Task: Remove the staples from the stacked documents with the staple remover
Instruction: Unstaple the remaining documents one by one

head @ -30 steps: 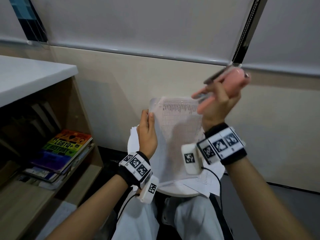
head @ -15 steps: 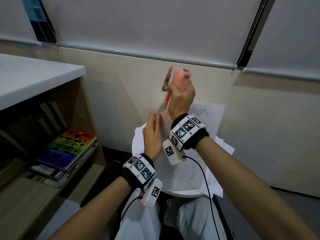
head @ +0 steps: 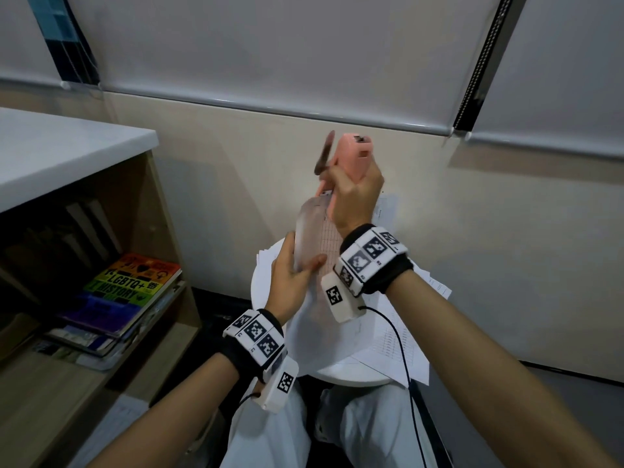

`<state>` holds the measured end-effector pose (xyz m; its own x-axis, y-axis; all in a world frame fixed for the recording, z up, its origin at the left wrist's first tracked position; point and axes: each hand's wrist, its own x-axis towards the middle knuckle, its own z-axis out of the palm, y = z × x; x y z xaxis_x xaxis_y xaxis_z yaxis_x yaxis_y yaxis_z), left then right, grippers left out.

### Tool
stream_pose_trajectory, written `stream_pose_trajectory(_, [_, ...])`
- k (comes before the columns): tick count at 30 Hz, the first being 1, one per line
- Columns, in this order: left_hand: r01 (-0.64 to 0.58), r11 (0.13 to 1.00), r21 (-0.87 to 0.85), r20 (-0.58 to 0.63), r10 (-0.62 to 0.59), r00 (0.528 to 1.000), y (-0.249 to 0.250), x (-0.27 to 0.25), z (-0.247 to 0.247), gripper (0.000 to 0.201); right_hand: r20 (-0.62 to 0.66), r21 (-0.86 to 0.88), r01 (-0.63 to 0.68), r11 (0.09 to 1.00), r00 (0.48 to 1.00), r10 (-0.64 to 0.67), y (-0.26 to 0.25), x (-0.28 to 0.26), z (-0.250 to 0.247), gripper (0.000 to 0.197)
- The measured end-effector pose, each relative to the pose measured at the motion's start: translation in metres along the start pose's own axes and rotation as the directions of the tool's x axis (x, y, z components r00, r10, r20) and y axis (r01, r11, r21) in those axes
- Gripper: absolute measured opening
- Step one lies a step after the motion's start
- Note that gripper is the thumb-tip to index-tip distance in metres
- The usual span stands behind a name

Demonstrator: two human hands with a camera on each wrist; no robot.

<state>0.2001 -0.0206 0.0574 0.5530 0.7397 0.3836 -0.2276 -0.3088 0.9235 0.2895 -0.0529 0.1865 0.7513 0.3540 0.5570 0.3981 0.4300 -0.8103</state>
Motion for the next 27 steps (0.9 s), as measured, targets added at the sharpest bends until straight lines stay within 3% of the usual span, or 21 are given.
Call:
stream_pose_trajectory(3, [0.008,1.0,0.012,0.01,-0.008,1.0,0.001,0.003,-0.007,0.03,-0.157,-0.006,0.048,0.999,0.986,-0.049,-0.002,0.012,-0.031,0.046])
stream_pose_trajectory(6, [0.038,0.998,-0.047,0.016,-0.037,0.999,0.004,0.008,-0.011,0.038,-0.302,0.145,-0.005,0.989,0.952,0.049,0.001,0.019,-0.081,0.074])
stream_pose_trajectory(8, [0.047,0.997,-0.067,0.027,-0.045,0.999,0.006,0.012,-0.012,0.041,-0.205,0.271,-0.05,0.961,0.973,0.109,0.006,0.012,-0.116,0.065])
stream_pose_trajectory(10, [0.049,0.995,-0.084,0.054,-0.045,0.998,0.007,0.017,-0.012,0.042,-0.012,0.194,-0.222,0.955,0.973,0.229,0.016,-0.003,-0.14,0.034])
stream_pose_trajectory(13, [0.046,0.994,-0.097,0.096,-0.037,0.995,0.007,0.026,-0.005,0.046,0.269,-0.004,-0.436,0.9,0.867,0.421,0.035,-0.026,-0.16,0.028])
stream_pose_trajectory(15, [0.065,0.992,-0.104,0.116,-0.053,0.992,0.004,0.031,0.002,0.048,0.327,-0.057,-0.571,0.819,0.764,0.556,0.051,-0.035,-0.167,0.03])
stream_pose_trajectory(19, [0.12,0.991,-0.059,0.112,-0.113,0.987,-0.017,0.041,0.012,0.045,0.145,-0.164,-0.709,0.686,0.671,0.727,0.083,-0.035,-0.182,0.021])
stream_pose_trajectory(22, [0.272,0.962,0.034,0.061,-0.274,0.96,-0.043,0.046,0.012,0.056,-0.065,-0.311,-0.756,0.576,0.621,0.781,0.103,-0.025,-0.196,0.006])
stream_pose_trajectory(25, [0.463,0.872,0.157,-0.057,-0.46,0.886,-0.081,0.047,0.001,0.057,-0.195,-0.433,-0.765,0.476,0.596,0.779,0.128,-0.016,-0.213,0.011])
stream_pose_trajectory(27, [0.582,0.705,0.405,-0.184,-0.561,0.807,-0.109,0.04,-0.013,0.056,-0.271,-0.468,-0.788,0.4,0.559,0.784,0.147,-0.012,-0.22,0.014])
